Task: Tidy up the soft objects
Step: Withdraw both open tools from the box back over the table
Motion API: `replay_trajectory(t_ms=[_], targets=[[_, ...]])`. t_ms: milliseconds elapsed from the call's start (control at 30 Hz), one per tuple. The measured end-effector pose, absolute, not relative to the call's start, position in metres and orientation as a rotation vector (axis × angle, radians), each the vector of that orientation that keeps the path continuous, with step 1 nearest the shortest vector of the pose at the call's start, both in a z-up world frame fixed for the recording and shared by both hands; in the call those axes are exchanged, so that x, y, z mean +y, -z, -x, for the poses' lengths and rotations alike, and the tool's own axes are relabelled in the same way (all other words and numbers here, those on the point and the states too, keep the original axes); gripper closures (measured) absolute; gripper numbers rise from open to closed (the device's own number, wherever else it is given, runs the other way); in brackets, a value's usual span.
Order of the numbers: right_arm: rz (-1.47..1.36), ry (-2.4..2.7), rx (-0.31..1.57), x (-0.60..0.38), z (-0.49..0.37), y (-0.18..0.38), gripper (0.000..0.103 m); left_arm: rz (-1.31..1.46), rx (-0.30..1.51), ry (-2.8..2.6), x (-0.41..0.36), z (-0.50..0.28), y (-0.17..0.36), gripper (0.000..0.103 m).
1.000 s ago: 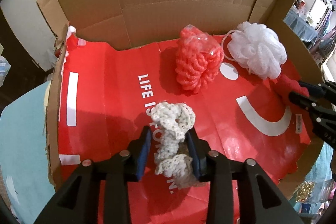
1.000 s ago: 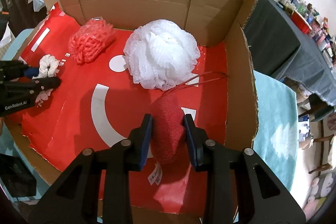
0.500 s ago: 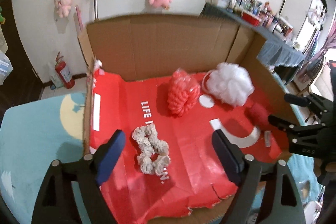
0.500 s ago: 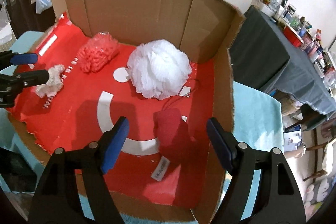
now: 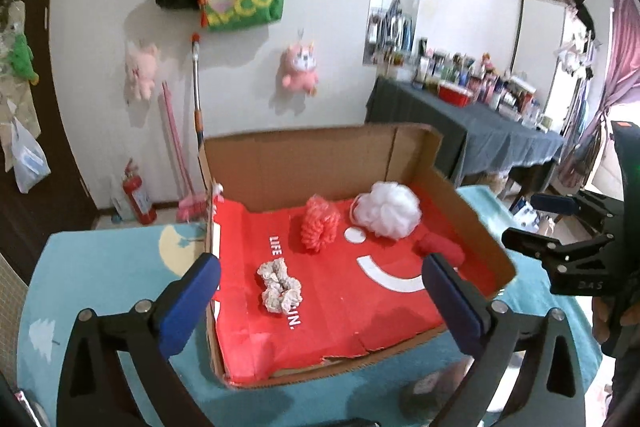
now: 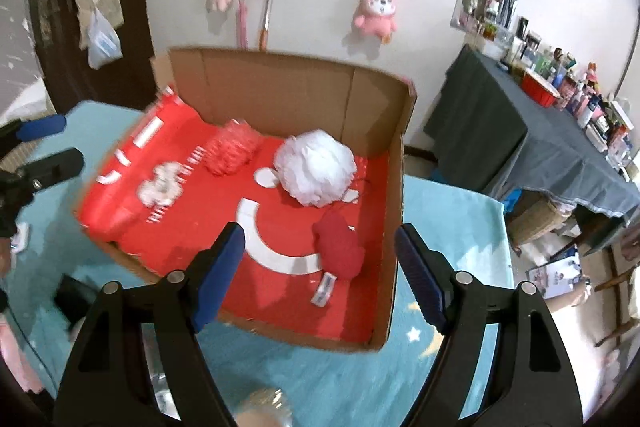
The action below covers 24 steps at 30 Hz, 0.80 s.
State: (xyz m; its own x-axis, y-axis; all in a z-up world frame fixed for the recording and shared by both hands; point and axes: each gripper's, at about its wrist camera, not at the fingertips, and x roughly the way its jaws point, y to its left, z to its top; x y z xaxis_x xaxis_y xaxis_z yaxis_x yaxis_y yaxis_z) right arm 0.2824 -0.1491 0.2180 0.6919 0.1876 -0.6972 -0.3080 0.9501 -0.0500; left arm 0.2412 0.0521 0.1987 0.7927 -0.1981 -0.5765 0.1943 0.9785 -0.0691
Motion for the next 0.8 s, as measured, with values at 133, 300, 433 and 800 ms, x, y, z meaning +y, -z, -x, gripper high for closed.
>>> replay_trajectory(t_ms=[133, 300, 433, 800], targets=[[0.155, -0.29, 0.672, -0.151, -0.247, -0.236, 0.015, 0.02, 0.532, 0.212, 0.048, -0.206, -0.212, 0.0], [0.131, -0.324, 0.583, -0.153, -0.198, -0.25, 0.014, 0.036, 0.451, 0.215, 0.038, -0.163, -0.22, 0.0], [0.121, -0.31, 0.497, -0.157, -0.156, -0.258, 0.011, 0.025, 0.388, 0.201, 0.028, -0.131, -0.222, 0.0], [0.104, -0.269, 0.338, -0.164, -0.068, -0.256, 0.006, 0.039, 0.272, 0.231, 0.01, -0.049, -0.22, 0.0]])
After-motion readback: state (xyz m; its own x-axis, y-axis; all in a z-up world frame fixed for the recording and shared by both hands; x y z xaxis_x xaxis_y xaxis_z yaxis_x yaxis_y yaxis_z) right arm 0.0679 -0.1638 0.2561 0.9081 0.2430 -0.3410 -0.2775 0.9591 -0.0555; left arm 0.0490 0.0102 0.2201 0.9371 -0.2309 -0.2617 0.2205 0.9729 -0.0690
